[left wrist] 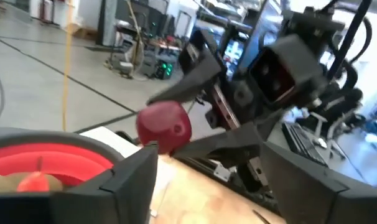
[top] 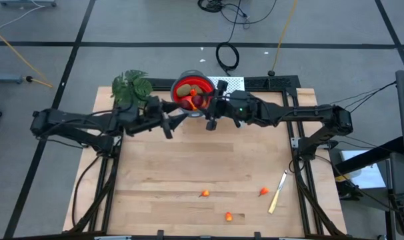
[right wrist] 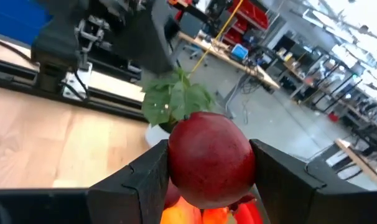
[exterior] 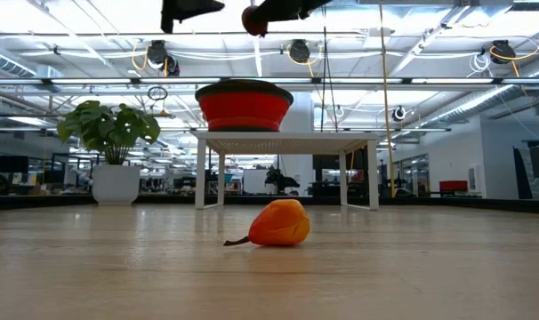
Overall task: Pick & Place Fruit
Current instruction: Put the pomegranate into the red strainer bowl
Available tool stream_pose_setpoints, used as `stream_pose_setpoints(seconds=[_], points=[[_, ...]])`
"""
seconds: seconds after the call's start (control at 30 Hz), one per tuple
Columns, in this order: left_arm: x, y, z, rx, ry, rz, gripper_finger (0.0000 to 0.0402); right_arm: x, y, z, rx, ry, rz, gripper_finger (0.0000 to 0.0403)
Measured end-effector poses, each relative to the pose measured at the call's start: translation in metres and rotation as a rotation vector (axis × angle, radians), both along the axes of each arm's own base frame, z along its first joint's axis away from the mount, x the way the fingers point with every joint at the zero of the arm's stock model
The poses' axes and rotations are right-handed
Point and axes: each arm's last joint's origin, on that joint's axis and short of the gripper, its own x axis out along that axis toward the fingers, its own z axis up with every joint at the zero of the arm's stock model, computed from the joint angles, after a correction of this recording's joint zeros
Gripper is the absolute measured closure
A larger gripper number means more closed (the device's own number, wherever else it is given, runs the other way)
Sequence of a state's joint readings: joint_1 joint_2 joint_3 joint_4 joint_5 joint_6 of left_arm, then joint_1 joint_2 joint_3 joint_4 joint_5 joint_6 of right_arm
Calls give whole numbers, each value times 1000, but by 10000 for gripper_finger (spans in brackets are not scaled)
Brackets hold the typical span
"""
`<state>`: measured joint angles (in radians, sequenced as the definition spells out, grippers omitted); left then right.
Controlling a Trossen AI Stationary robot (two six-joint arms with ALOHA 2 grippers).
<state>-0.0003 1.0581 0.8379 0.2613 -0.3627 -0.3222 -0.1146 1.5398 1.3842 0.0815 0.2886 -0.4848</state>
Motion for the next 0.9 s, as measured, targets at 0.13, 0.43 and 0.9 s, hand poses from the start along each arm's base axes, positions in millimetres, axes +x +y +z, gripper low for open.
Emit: stream_pose_setpoints(seconds=[0.13,0.43,0.9], points=[[14,5,-6,2,37,-33,81,1,7,2,-36,-8,22,202],[28,10,-13,-15,59,-46,57,2,17,1,-49,8,54,202],[31,13,-8,-22,-14,-19,89,2,20,1,-48,7,64,202]])
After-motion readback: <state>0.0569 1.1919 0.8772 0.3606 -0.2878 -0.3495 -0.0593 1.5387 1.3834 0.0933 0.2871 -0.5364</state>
